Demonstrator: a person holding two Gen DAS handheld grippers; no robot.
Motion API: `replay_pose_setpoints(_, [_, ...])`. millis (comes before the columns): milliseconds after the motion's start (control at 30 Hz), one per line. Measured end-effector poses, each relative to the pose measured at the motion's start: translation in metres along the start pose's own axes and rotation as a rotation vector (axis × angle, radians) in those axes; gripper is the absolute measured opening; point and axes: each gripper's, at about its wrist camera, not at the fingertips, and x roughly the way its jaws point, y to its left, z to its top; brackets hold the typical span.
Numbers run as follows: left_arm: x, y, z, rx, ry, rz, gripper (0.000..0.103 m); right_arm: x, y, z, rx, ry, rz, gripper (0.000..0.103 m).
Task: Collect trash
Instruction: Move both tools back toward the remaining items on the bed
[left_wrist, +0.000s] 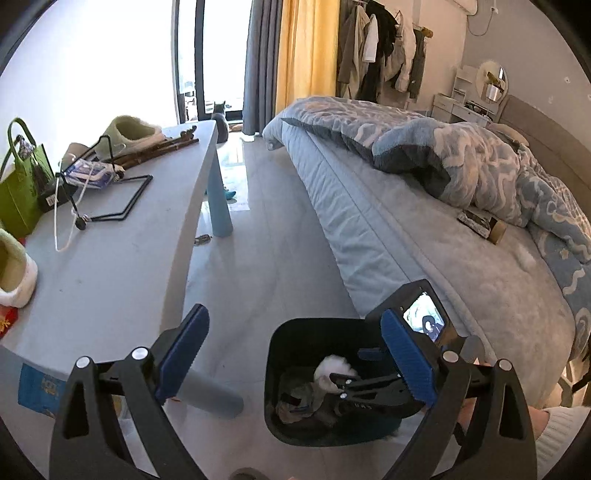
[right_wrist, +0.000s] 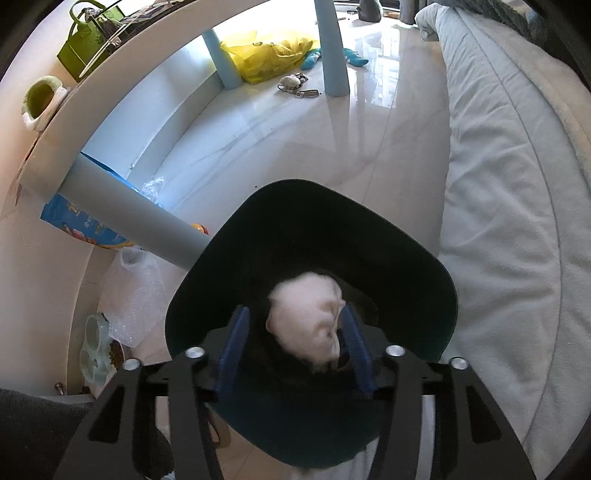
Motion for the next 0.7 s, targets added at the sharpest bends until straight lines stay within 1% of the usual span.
replay_pose_setpoints(100, [-0.006, -0.002, 0.002, 0.005, -0.024, -0.007, 0.096, -0.003, -0.001, 0.000, 0.002, -0.007, 0.003, 0.063])
replay_pose_setpoints(200, [-0.012, -0.004, 0.005, -0.010, -0.049, -0.030, 0.096, -0.010, -0.003, 0.002, 0.006, -0.030, 0.008, 0.063])
replay_pose_setpoints(300, [-0.017, -0.007, 0.010, -0.004, -0.075, -0.023, 0.096, -0.023, -0.006, 0.003, 0.004, -0.067, 0.012, 0.064])
replay_pose_setpoints(433, [-0.023, -0.016, 0.016, 0.010, -0.104, -0.012, 0.096, -0.045, -0.009, 0.004, -0.013, -0.134, 0.002, 0.066])
replay_pose_setpoints(533, [-0.025, -0.025, 0.021, 0.015, -0.117, -0.010, 0.096, -0.067, -0.011, 0.004, -0.037, -0.205, -0.012, 0.068])
replay_pose_setpoints(700, [-0.027, -0.041, 0.027, 0.016, -0.131, -0.030, 0.096, -0.097, -0.024, -0.001, -0.042, -0.290, -0.036, 0.070])
